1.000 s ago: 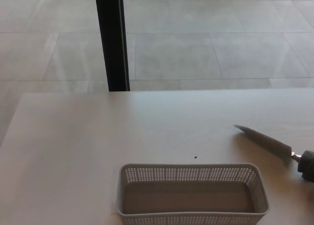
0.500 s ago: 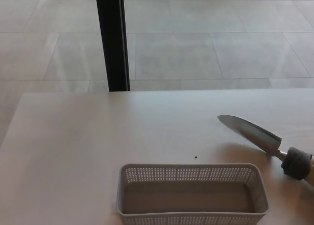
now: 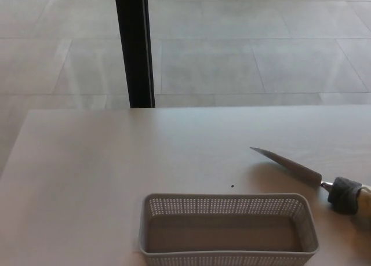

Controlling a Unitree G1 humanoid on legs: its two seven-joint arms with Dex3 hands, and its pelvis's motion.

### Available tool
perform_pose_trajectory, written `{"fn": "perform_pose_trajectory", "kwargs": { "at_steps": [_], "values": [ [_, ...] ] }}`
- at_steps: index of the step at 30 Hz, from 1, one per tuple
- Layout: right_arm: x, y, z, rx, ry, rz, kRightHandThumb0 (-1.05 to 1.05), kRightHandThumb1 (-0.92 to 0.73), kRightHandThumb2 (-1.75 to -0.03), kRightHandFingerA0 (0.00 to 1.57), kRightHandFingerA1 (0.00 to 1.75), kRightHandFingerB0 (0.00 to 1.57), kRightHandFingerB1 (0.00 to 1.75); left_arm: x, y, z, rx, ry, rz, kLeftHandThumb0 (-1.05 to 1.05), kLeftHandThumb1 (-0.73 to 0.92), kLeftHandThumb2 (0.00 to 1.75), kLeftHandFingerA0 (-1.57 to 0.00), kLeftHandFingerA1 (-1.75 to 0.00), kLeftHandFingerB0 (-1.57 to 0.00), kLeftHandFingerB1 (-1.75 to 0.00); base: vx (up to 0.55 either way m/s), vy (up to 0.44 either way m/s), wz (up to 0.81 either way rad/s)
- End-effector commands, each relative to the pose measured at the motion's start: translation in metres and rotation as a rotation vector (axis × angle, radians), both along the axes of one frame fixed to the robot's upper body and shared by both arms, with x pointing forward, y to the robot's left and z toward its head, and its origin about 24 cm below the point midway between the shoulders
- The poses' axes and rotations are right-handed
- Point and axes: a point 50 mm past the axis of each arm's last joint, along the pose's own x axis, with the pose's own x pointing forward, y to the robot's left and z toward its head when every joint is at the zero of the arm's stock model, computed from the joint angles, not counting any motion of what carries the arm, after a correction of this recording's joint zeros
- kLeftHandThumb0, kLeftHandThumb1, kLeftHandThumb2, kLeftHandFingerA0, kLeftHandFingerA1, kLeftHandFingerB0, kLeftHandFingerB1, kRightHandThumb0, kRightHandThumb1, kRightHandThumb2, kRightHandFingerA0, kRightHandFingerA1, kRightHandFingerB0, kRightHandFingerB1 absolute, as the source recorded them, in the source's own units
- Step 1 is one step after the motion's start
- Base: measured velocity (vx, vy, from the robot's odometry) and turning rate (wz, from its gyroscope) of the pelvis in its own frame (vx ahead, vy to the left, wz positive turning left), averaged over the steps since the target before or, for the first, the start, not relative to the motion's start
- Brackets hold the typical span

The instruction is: A garden tool is kept on the righthand side and a container is kept on the lefthand side on a desk infront of the robot. the robot uses its right hand to pick up the garden tool and makes a scooping motion inside the container

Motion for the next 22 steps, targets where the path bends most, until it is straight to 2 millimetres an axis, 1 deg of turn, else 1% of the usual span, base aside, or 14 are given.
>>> {"fn": "perform_pose_trajectory", "kwargs": {
  "at_steps": [1, 2, 3, 4, 5, 6, 7, 8, 14, 16, 18, 19, 21, 22],
  "values": [
    [-0.02, -0.026, 0.014, 0.08, 0.096, -0.034, -1.05, -0.91, -0.69, 0.0, 0.0, 0.0, 0.0, -0.004, 0.004, 0.003, 0.011, 0.002, 0.006, -0.17, -0.3, 0.74, -1.07, -1.12, -1.01, -1.04, 0.0, 0.0, 0.0],
    [-0.024, -0.032, 0.017, 0.098, 0.093, -0.05, -1.05, -0.9, -0.69, 0.0, 0.0, 0.0, 0.0, -0.004, 0.004, 0.003, 0.013, 0.002, 0.005, -0.17, -0.31, 0.74, -1.08, -1.13, -1.01, -1.05, 0.0, 0.0, 0.0],
    [-0.029, -0.038, 0.02, 0.109, 0.092, -0.071, -1.05, -0.77, -0.92, 0.0, 0.0, 0.0, 0.0, -0.005, 0.005, 0.003, 0.015, 0.006, 0.004, -0.18, -0.3, 0.74, -1.06, -1.13, -1.0, -1.04, 0.0, 0.0, 0.0],
    [-0.032, -0.041, 0.022, 0.114, 0.091, -0.076, -1.05, -0.92, -0.69, 0.0, 0.0, 0.0, 0.0, -0.005, 0.005, 0.003, 0.015, 0.006, 0.003, -0.17, -0.3, 0.74, -1.06, -1.13, -1.0, -1.04, 0.0, 0.0, 0.0],
    [-0.04, -0.052, 0.027, 0.126, 0.069, -0.103, -1.05, -0.92, -0.72, 0.0, 0.0, 0.0, 0.0, -0.005, 0.005, 0.003, 0.017, 0.009, 0.002, -0.18, -0.3, 0.75, -1.08, -1.13, -1.01, -1.05, 0.0, 0.0, 0.0],
    [-0.05, -0.064, 0.033, 0.136, 0.035, -0.141, -1.05, -0.83, -1.01, 0.0, 0.29, 0.0, 0.0, -0.004, 0.005, 0.003, 0.021, 0.011, 0.004, -0.18, -0.3, 0.74, -1.09, -1.13, -1.02, -1.05, 0.0, 0.0, 0.0],
    [-0.054, -0.07, 0.036, 0.137, 0.028, -0.158, -1.05, -0.83, -1.01, 0.0, 0.29, 0.0, 0.0, -0.004, 0.005, 0.003, 0.021, 0.008, 0.003, -0.18, -0.3, 0.74, -1.09, -1.13, -1.02, -1.05, 0.0, 0.0, 0.0],
    [-0.059, -0.076, 0.04, 0.141, 0.018, -0.187, -1.05, -0.92, -0.69, 0.0, 0.0, 0.0, 0.0, -0.004, 0.006, 0.004, 0.023, 0.006, -0.004, -0.18, -0.3, 0.74, -1.09, -1.13, -1.01, -1.05, 0.0, 0.0, 0.0],
    [-0.111, -0.134, 0.042, 0.33, -0.219, -0.432, -1.05, -0.92, -0.69, 0.0, 0.0, 0.0, 0.19, -0.001, 0.005, 0.005, 0.012, -0.011, -0.005, -0.17, -0.32, 0.74, -1.09, -1.15, -1.03, -1.06, 0.0, 0.0, 0.0],
    [-0.155, -0.162, 0.026, 0.418, -0.325, -0.683, -1.05, -0.92, -0.7, 0.0, 0.18, 0.0, 0.33, -0.002, 0.005, 0.004, 0.02, -0.004, -0.004, -0.17, -0.31, 0.74, -1.1, -1.15, -1.04, -1.07, 0.0, 0.0, 0.0],
    [-0.169, -0.167, 0.02, 0.456, -0.376, -0.752, -1.05, -0.92, -0.71, 0.0, 0.22, 0.0, 0.37, -0.001, 0.004, 0.003, 0.018, -0.007, -0.006, -0.18, -0.31, 0.75, -1.11, -1.15, -1.05, -1.07, 0.0, 0.0, 0.0],
    [-0.179, -0.169, 0.012, 0.518, -0.445, -0.803, -1.05, -0.92, -0.69, 0.0, 0.0, 0.0, 0.31, -0.002, 0.003, 0.003, 0.017, -0.004, -0.002, -0.18, -0.3, 0.75, -1.09, -1.14, -1.03, -1.06, 0.0, 0.0, 0.0],
    [-0.212, -0.178, -0.026, 0.601, -0.565, -1.004, -1.05, -0.91, -0.64, 0.0, 0.1, 0.0, 0.15, -0.001, 0.003, 0.002, 0.017, 0.005, -0.005, -0.19, -0.29, 0.76, -1.07, -1.13, -1.01, -1.05, 0.0, 0.0, 0.0],
    [-0.212, -0.178, -0.026, 0.601, -0.565, -1.004, -1.05, -0.91, -0.64, 0.0, 0.1, 0.0, 0.15, -0.001, 0.003, 0.002, 0.017, 0.005, -0.005, -0.19, -0.29, 0.76, -1.07, -1.13, -1.01, -1.05, 0.0, 0.0, 0.0]
  ]
}}
